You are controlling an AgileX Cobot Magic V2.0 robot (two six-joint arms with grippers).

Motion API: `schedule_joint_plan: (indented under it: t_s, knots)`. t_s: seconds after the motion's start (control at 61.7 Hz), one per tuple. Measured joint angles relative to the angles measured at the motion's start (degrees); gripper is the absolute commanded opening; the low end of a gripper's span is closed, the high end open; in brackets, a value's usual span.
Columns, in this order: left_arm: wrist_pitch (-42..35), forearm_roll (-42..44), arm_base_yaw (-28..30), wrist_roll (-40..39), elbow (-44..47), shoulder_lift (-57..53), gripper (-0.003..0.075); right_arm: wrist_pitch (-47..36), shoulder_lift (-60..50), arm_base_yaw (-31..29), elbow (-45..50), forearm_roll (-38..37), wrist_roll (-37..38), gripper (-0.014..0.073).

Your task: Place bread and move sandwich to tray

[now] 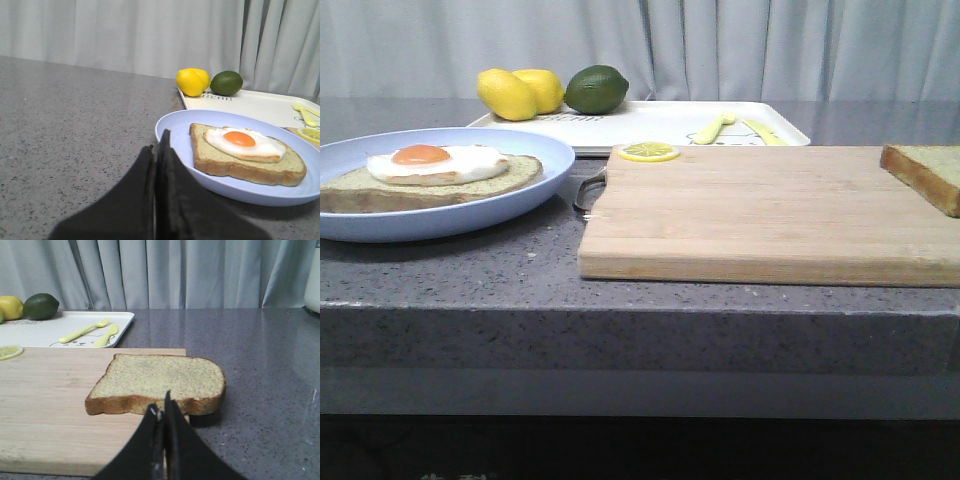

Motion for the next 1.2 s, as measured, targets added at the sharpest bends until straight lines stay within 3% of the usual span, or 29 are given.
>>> schedule_joint_plan:
  t_s: [0.632, 0.908, 1.199]
  knots:
    - [0.0, 0.0, 0.0, 0.0, 0.0, 0.0, -0.002, 0.0, 0.0, 0.0, 0.0, 0.0, 0.0, -0.0071]
    - [-2.16, 0.0, 0.0, 0.0, -0.26, 0.0, -0.002, -6.88, 0.0, 0.0, 0.0, 2.39, 0.22, -0.0071]
    - [0.54, 0.67, 0.0, 0.0, -14.89, 0.13, -0.002, 0.91, 0.0, 0.0, -15.94, 1.47, 0.35, -0.0071]
